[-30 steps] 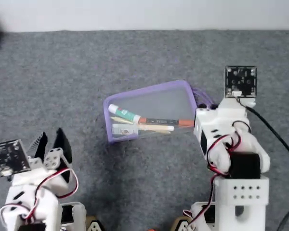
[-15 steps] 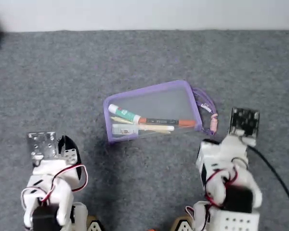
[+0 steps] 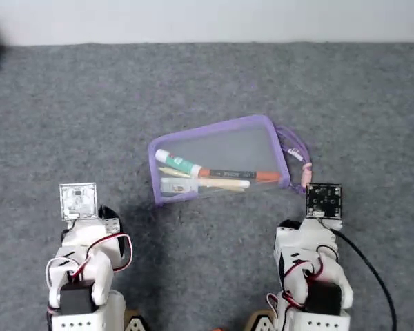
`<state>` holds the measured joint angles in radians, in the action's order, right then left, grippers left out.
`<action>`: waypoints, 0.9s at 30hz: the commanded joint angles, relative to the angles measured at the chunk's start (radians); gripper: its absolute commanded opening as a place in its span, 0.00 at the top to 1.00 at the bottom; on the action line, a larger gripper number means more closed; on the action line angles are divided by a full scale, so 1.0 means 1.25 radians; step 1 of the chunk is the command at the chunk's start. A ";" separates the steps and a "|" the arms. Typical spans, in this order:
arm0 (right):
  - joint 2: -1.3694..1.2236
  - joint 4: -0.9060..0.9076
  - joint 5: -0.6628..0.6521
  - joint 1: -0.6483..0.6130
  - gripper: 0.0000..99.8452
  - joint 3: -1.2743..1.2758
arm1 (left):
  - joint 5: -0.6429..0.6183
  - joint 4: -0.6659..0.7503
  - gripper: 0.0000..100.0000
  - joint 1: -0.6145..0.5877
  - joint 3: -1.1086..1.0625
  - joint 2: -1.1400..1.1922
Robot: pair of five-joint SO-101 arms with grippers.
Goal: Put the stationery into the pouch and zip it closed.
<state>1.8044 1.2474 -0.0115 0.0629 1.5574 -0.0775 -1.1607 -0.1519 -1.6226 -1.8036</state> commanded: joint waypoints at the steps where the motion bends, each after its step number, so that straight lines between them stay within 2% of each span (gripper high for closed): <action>1: 0.009 -0.020 0.009 -0.001 0.99 0.042 | 0.007 0.020 0.98 0.005 -0.023 -0.006; 4: 0.009 -0.021 0.016 -0.002 0.99 0.103 | 0.007 0.020 0.98 0.005 -0.050 -0.005; 8: 0.009 -0.040 0.014 -0.002 0.99 0.101 | 0.005 0.020 0.98 0.004 -0.048 -0.006; 19: 0.008 0.050 0.015 0.004 0.99 0.101 | 0.002 0.007 0.98 0.004 -0.048 -0.004; 27: 0.008 0.048 0.015 0.002 0.99 0.101 | 0.002 0.007 0.98 0.000 -0.048 -0.004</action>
<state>1.8059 1.3042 -0.0023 0.0629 1.6648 -0.0775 -1.1607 -0.1519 -1.6932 -1.8021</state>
